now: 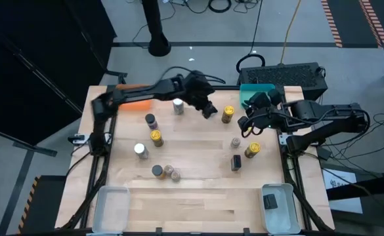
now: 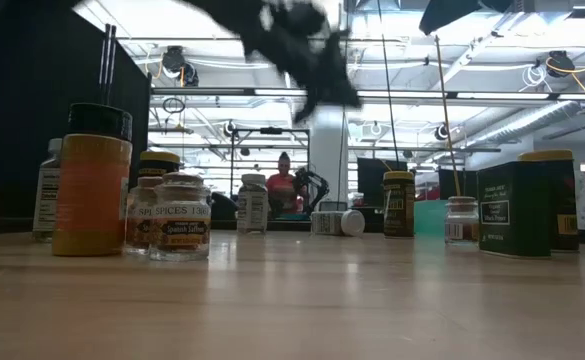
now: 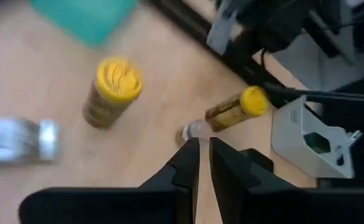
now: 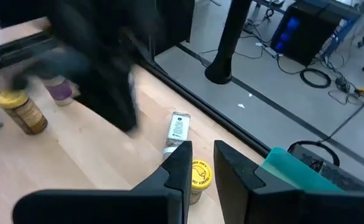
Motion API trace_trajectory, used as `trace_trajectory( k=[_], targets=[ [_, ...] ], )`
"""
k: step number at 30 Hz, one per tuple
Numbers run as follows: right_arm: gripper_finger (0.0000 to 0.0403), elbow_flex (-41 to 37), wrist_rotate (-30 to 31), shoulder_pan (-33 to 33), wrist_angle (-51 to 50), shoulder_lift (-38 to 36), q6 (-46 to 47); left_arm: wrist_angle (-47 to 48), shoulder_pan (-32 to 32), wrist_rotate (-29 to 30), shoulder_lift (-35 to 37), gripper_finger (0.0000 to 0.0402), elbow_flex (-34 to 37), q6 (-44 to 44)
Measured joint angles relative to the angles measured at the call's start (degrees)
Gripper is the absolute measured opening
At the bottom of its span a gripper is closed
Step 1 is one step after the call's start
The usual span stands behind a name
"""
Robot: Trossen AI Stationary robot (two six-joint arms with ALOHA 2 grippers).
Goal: Sort spices by type
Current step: Put the white seasoning bottle into the orange bin
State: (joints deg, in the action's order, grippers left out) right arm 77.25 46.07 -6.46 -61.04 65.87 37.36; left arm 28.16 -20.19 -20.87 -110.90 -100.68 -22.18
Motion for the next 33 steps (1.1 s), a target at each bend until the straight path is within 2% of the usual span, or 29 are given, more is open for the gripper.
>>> trace_trajectory(
  k=[2,5,8,11,14,17,21,27,33],
  targets=[
    [0.0047,0.0,-2.0,1.0,0.0,0.0,0.9,3.9,1.8,7.9,6.2,0.0046,0.0,3.1],
    [0.0034,0.0,-8.7,4.1,2.4,1.0,1.1,8.8,5.8,19.7,15.8,0.0046,0.0,7.0],
    [0.0008,0.0,-15.7,8.8,8.3,4.9,-3.3,12.5,11.7,29.7,24.0,0.0046,0.7,9.1],
    [0.0006,0.0,-23.8,14.4,15.9,10.7,-8.5,12.1,17.7,41.3,31.1,0.0046,6.8,8.2],
    [0.0002,0.0,-31.9,20.3,21.6,16.7,-12.0,9.0,23.0,48.7,37.2,0.0046,15.6,4.5],
    [0.0002,0.3,-34.5,25.7,24.7,21.9,-12.5,2.9,26.7,52.3,42.8,0.0046,23.7,2.9],
    [0.0001,3.0,-34.3,31.2,23.6,28.6,-14.2,-4.8,29.1,53.0,48.4,0.0046,30.3,4.8],
    [0.0,9.2,-34.2,33.4,21.4,39.8,-18.5,-6.6,29.3,53.1,52.7,0.0046,33.3,7.1],
    [0.0,12.8,-34.0,33.4,18.0,47.2,-18.8,-5.9,29.3,53.0,53.4,0.0046,33.6,9.1]
  ],
)
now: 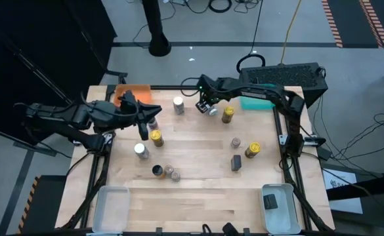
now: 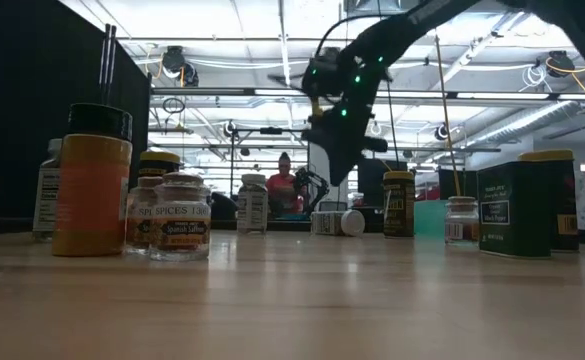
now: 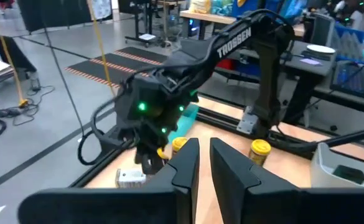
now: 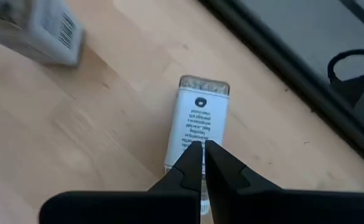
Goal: Sort spices by type
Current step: Put the white seasoning bottle into the orange bin
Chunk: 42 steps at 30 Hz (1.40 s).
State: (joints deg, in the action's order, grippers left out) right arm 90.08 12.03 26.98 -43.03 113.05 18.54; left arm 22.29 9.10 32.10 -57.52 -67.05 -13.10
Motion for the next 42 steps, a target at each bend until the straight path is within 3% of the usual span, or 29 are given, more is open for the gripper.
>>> trace_trajectory(
  k=[8,20,23,27,30,35,39,42],
  targets=[
    [0.0,0.1,0.3,-0.7,-4.0,2.4,1.8,0.6,0.0,-0.1,0.0,0.0046,0.0,0.5],
    [0.0,0.3,1.4,-3.1,-2.2,6.3,0.4,0.7,0.0,-0.1,0.0,0.0046,0.0,0.4],
    [0.0,0.3,-0.2,-4.2,-2.6,6.5,1.0,0.7,0.0,-0.1,0.0,0.0046,0.0,0.5],
    [0.0,-0.3,-8.4,-6.6,-5.8,6.2,2.6,0.7,0.0,-0.1,0.0,0.0046,0.0,0.5],
    [0.0,0.0,-9.7,-8.7,-7.3,5.0,3.9,0.7,0.0,-0.1,0.0,0.0046,0.0,0.5],
    [0.0,0.0,-7.5,-11.2,-8.0,1.8,5.0,0.7,0.0,-0.1,0.0,0.0046,0.0,0.5],
    [0.0,0.2,1.8,-10.6,-4.7,-0.5,5.7,0.5,0.0,-0.1,0.0,0.0046,0.0,0.5],
    [0.0,0.0,5.0,-8.7,-4.8,1.2,5.1,0.6,0.0,-0.1,0.0,0.0046,0.0,0.5]
  ],
)
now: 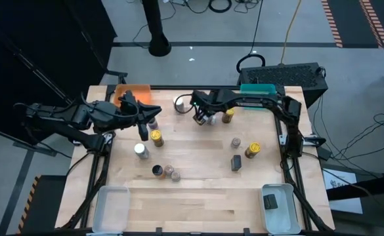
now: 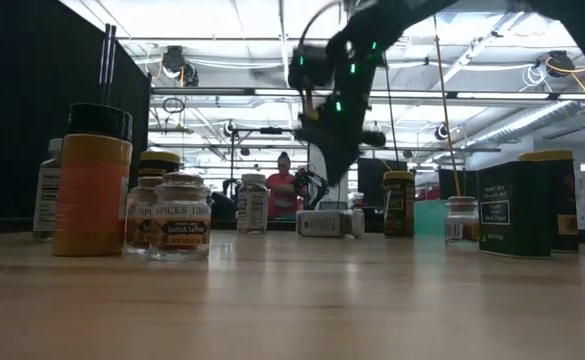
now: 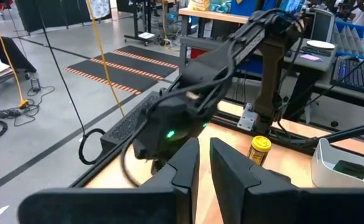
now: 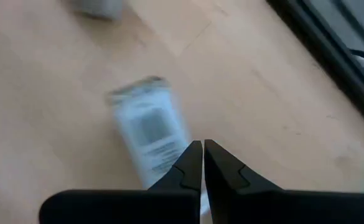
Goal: Sort spices by type
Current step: Put the white seasoning bottle into the orange bin
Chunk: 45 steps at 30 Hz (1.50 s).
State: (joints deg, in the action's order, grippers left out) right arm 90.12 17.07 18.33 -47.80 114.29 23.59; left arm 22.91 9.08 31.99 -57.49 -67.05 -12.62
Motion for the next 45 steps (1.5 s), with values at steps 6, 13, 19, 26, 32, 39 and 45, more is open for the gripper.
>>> trace_trajectory(
  k=[6,13,19,26,32,39,45],
  targets=[
    [0.0,0.0,-2.7,0.4,0.5,3.8,-1.2,0.7,0.0,-0.3,-0.1,0.0046,0.0,-0.3],
    [0.0,0.0,-7.1,-6.9,-1.3,3.4,-0.1,0.6,0.0,-0.3,-0.1,0.0046,0.0,-0.1],
    [0.0,1.3,-0.4,-11.9,-6.5,1.4,2.1,-3.7,0.0,-0.1,-0.6,0.0046,0.0,0.8],
    [0.0,0.9,5.6,-15.5,-14.9,-11.0,4.4,-4.6,0.0,0.0,-6.2,0.0046,2.2,-3.0],
    [0.0,-8.4,5.2,-19.3,-15.6,-29.5,10.0,-5.6,0.0,-1.7,-16.2,0.0046,5.9,-4.4],
    [0.0,-22.5,5.9,-27.5,-1.6,-48.6,18.2,-7.2,0.0,-8.8,-29.6,0.0046,7.4,-14.6],
    [0.0,-25.6,5.6,-30.3,6.4,-52.1,14.3,-8.8,-0.8,-38.2,-35.0,0.0046,4.0,6.2]
  ],
)
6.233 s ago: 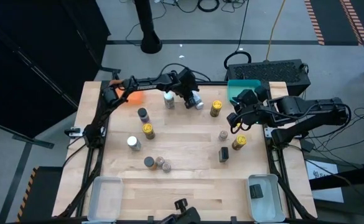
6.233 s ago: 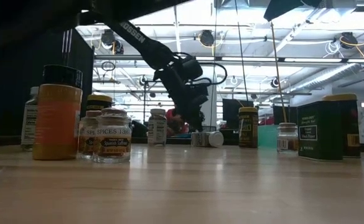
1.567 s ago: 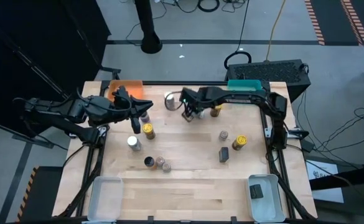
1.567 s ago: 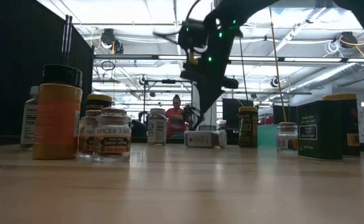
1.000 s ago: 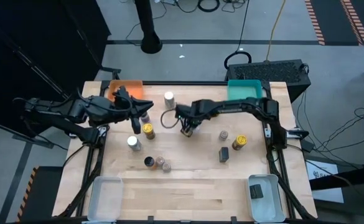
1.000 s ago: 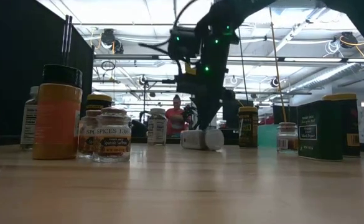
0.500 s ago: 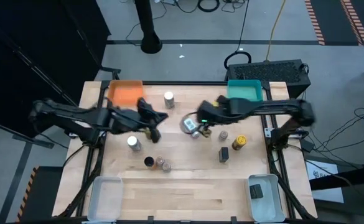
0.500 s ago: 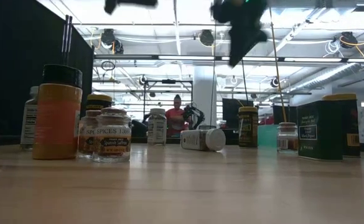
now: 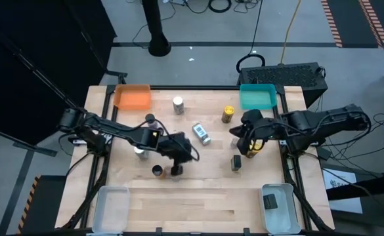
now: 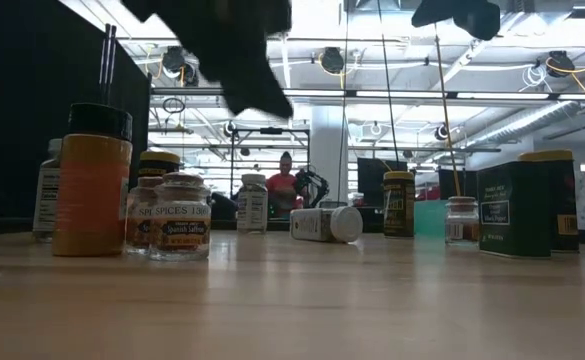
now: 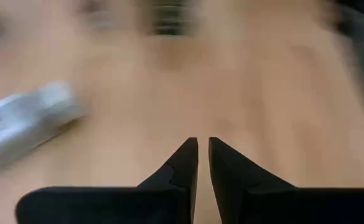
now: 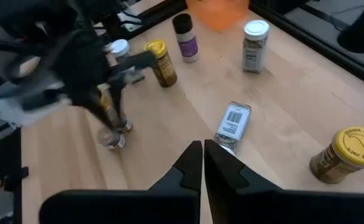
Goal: Sort spices by type
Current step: Put the white seasoning bottle into the orange bin
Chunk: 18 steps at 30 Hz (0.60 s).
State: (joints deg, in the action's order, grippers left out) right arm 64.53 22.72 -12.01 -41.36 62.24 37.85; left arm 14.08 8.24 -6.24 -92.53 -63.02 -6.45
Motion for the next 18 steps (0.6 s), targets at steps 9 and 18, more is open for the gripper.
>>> trace_trajectory(
  k=[9,18],
  targets=[
    [0.0,-0.1,0.2,-0.1,-0.6,0.1,-1.6,4.0,2.0,9.5,0.5,0.0046,-7.8,24.6],
    [0.0,-0.1,0.1,-0.1,-2.2,0.1,-3.5,10.1,-4.4,14.9,-2.5,0.003,-9.8,56.4]
  ],
)
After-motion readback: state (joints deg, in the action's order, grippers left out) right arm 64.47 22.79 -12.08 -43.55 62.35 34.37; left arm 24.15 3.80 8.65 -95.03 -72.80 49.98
